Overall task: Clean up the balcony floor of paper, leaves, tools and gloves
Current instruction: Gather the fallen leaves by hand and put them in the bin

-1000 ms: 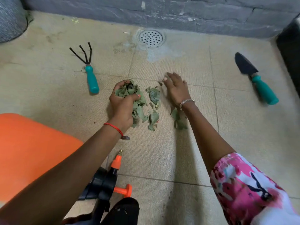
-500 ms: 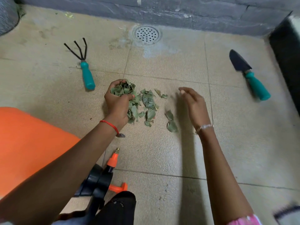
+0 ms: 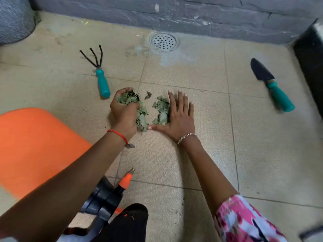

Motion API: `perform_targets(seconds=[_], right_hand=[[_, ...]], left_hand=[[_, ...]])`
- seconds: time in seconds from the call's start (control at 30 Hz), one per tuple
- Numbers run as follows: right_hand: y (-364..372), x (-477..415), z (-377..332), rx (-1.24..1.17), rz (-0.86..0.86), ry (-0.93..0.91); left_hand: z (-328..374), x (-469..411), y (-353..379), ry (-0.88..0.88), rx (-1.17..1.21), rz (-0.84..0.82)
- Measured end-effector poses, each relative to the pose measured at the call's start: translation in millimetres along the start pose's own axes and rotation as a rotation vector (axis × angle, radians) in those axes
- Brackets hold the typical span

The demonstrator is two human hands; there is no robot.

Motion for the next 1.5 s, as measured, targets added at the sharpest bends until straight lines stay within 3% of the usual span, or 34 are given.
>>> perform_targets(seconds=[0.43, 0.57, 0.77, 0.87, 0.97, 1.07, 1.23, 1.5], right_hand=[[9.4, -28.8, -61.7, -0.194, -0.186, -0.401], [8.2, -2.9, -59.4, -0.319, -0.062, -0.371], [1.1, 8.1, -52.9, -0.581, 0.130, -0.188], [-6.1, 5.9, -28.0, -0.853, 0.264, 0.097], [3.9, 4.7, -13.9, -1.424, 0.070, 0.456], [0.0, 12.2, -28.9, -1.790, -0.102, 0.514], [-29.3, 19.6, -44.5, -1.539, 0.136, 0.357], [-44.2, 38.8, -55.7, -1.529, 0.187, 0.309]], left_hand=[[-8.7, -5.9, -7.3, -0.029, -0.001, 0.078], [-8.1, -1.5, -6.0, 0.000, -0.016, 0.068], [-13.5, 8.1, -5.7, -0.093, 0.074, 0.064], [-15.2, 14.8, -5.8, -0.194, 0.163, 0.057], [-16.7, 20.9, -2.3, -0.297, 0.262, 0.044], [-18.4, 30.8, 6.4, -0.378, 0.333, 0.006], [-14.2, 45.8, 18.4, -0.359, 0.416, -0.115], [-4.3, 63.3, 21.4, -0.275, 0.438, -0.224]])
Point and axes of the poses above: each hand's wrist, its own x-axis away from the middle knuckle, its own y-axis out of the palm, z = x × y, the point moved 6 cm from there along -x, towards the middle knuckle, and after that the axes turned 8 degrees about y, right-handed, at the moved point
